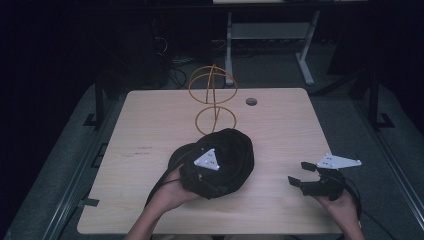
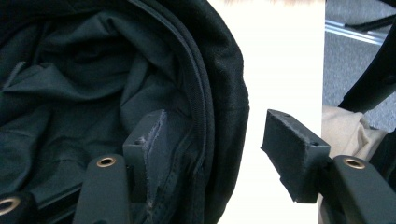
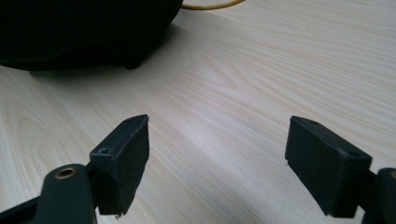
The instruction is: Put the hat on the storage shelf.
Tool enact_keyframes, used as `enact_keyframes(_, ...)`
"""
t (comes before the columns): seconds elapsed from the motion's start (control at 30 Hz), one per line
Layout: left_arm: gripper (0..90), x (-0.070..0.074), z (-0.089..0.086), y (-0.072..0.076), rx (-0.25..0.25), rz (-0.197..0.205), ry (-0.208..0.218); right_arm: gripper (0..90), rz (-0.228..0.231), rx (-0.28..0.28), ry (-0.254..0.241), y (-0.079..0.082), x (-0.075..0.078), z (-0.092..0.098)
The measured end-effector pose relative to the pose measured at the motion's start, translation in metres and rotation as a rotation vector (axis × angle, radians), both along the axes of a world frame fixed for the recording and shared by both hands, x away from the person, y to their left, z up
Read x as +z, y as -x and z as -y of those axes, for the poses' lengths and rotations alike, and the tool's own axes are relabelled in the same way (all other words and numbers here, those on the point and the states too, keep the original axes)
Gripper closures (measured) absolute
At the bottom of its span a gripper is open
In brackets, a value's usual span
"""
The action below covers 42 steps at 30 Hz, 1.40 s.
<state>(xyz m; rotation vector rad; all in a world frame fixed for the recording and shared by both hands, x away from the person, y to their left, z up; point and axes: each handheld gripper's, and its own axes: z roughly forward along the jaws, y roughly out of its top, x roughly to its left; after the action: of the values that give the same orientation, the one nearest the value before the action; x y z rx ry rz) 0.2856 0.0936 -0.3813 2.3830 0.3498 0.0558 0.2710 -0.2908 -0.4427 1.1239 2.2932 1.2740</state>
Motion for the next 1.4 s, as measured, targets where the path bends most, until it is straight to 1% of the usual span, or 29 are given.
enact_keyframes(0.07, 40.1, -0.001, 0.005, -0.001, -0.009, -0.001, -0.030, 21.4, 0.002, 0.003, 0.001, 0.000, 0.000, 0.000)
enact_keyframes(0.17, 41.9, -0.004, 0.011, -0.001, -0.011, -0.004, -0.057, 21.3, 0.002, 0.004, 0.001, 0.000, 0.000, 0.000)
enact_keyframes(0.27, 44.5, -0.007, 0.018, -0.001, -0.009, 0.002, -0.102, 21.4, 0.001, 0.005, 0.002, 0.001, 0.000, -0.001)
enact_keyframes(0.3, 45.6, -0.008, 0.020, -0.002, -0.015, 0.010, -0.133, 21.4, 0.000, 0.006, 0.004, 0.001, 0.000, -0.001)
enact_keyframes(0.33, 46.5, -0.008, 0.020, -0.002, -0.015, 0.010, -0.133, 21.4, 0.000, 0.006, 0.004, 0.001, 0.000, -0.001)
enact_keyframes(0.37, 47.6, -0.011, 0.026, -0.002, -0.019, 0.008, -0.164, 21.4, -0.001, 0.010, 0.007, 0.001, 0.000, -0.001)
enact_keyframes(0.43, 49.4, -0.013, 0.030, -0.002, -0.025, 0.005, -0.185, 21.4, -0.001, 0.012, 0.009, 0.001, 0.000, -0.001)
enact_keyframes(0.5, 51.2, -0.015, 0.035, -0.001, -0.029, 0.009, -0.215, 21.5, 0.000, 0.013, 0.009, 0.001, 0.000, -0.002)
enact_keyframes(0.53, 53.2, -0.016, 0.038, -0.001, -0.035, 0.014, -0.239, 21.5, -0.001, 0.013, 0.010, 0.001, 0.000, -0.002)
enact_keyframes(0.57, 54.7, -0.016, 0.040, -0.001, -0.040, 0.016, -0.255, 21.5, -0.002, 0.014, 0.010, 0.001, 0.000, -0.002)
enact_keyframes(0.6, 57.1, -0.017, 0.044, 0.000, -0.057, 0.023, -0.280, 21.5, -0.003, 0.014, 0.010, 0.001, 0.000, -0.003)
enact_keyframes(0.67, 67.2, -0.018, 0.047, 0.002, -0.070, 0.048, -0.310, 21.5, -0.005, 0.016, 0.010, 0.001, 0.000, -0.003)
enact_keyframes(0.7, 72.2, -0.018, 0.047, 0.002, -0.070, 0.048, -0.310, 21.7, -0.006, 0.016, 0.009, 0.001, 0.000, -0.003)
enact_keyframes(0.73, 74.8, -0.019, 0.049, 0.002, -0.081, 0.052, -0.327, 21.7, -0.003, 0.017, 0.006, 0.001, 0.000, -0.003)
enact_keyframes(0.77, 76.1, -0.019, 0.049, 0.002, -0.081, 0.052, -0.327, 21.7, -0.002, 0.015, 0.004, 0.001, 0.000, -0.003)
enact_keyframes(0.83, 77.4, -0.017, 0.048, 0.001, -0.083, 0.056, -0.320, 22.1, 0.000, 0.013, -0.005, 0.002, 0.001, -0.003)
enact_keyframes(0.87, 77.6, -0.014, 0.046, 0.000, -0.082, 0.051, -0.292, 22.1, 0.004, 0.012, -0.012, 0.002, 0.002, -0.003)
enact_keyframes(0.9, 77.8, -0.014, 0.046, 0.000, -0.082, 0.051, -0.292, 22.0, 0.011, 0.012, -0.018, 0.003, 0.003, -0.002)
enact_keyframes(0.93, 77.9, -0.010, 0.043, -0.002, -0.081, 0.042, -0.257, 22.0, 0.011, 0.011, -0.030, 0.003, 0.004, -0.002)
enact_keyframes(1.0, 77.9, -0.006, 0.040, -0.003, -0.077, 0.033, -0.223, 20.5, 0.013, 0.008, -0.054, 0.004, 0.006, -0.003)
enact_keyframes(1.03, 77.9, -0.006, 0.040, -0.003, -0.077, 0.033, -0.223, 19.3, 0.017, 0.010, -0.060, 0.004, 0.007, -0.004)
enact_keyframes(1.07, 77.8, -0.002, 0.036, -0.005, -0.079, 0.022, -0.185, 18.6, 0.018, 0.010, -0.064, 0.005, 0.008, -0.005)
enact_keyframes(1.17, 77.8, 0.006, 0.031, -0.007, -0.085, 0.008, -0.132, 18.0, 0.042, 0.019, -0.096, 0.007, 0.013, -0.007)
enact_keyframes(1.23, 77.7, 0.012, 0.027, -0.009, -0.081, -0.015, -0.072, 17.3, 0.057, 0.022, -0.113, 0.008, 0.016, -0.009)
enact_keyframes(1.4, 77.5, 0.025, 0.019, -0.014, -0.090, -0.053, 0.036, 15.9, 0.080, 0.045, -0.158, 0.011, 0.024, -0.015)
